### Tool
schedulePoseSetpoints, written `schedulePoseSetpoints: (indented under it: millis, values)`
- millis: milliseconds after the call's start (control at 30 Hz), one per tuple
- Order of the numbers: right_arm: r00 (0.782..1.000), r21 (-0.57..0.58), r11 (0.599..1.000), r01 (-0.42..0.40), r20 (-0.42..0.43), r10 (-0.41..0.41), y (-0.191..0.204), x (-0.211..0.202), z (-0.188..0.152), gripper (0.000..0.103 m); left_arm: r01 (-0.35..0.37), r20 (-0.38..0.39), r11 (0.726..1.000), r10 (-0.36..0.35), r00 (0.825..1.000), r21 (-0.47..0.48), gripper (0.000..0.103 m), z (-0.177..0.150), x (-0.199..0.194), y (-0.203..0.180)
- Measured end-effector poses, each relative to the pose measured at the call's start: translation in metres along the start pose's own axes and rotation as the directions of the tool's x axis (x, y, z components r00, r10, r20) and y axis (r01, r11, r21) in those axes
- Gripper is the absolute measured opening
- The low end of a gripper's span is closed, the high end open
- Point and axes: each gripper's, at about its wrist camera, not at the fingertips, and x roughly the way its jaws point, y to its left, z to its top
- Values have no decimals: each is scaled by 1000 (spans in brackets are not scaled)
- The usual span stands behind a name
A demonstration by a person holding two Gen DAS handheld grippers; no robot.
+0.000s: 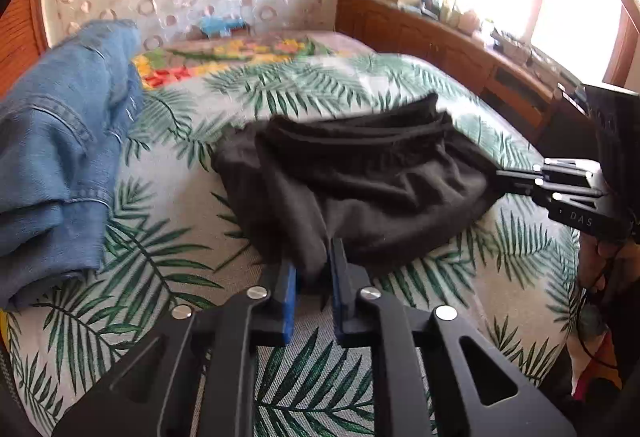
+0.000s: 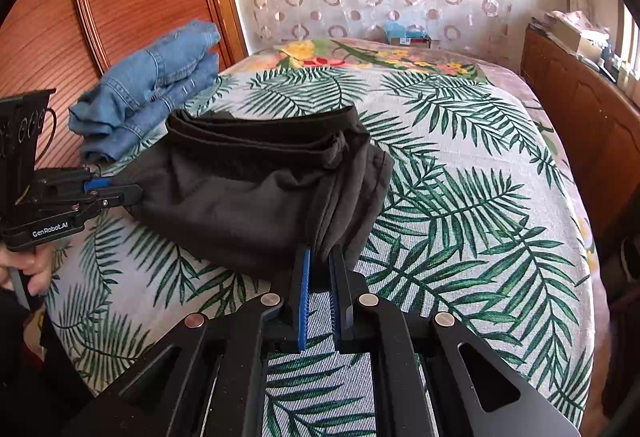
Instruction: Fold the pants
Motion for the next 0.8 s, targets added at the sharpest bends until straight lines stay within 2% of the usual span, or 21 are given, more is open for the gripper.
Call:
schedulePoseSetpoints:
  millis: [167, 433, 800]
  values:
    - [1000, -2, 1000, -5, 15, 5, 2, -13, -8, 8, 23, 45, 1000, -23, 999, 6, 14, -6, -27, -11]
    - [999, -5, 999, -39, 29, 39, 9, -45, -32, 8, 30, 35, 999, -31, 999, 31, 14, -32, -51, -25]
    - [999, -1, 999, -35, 21, 35, 14, -59, -46, 8, 28, 31, 1000, -28, 999, 3, 14, -39, -53, -24]
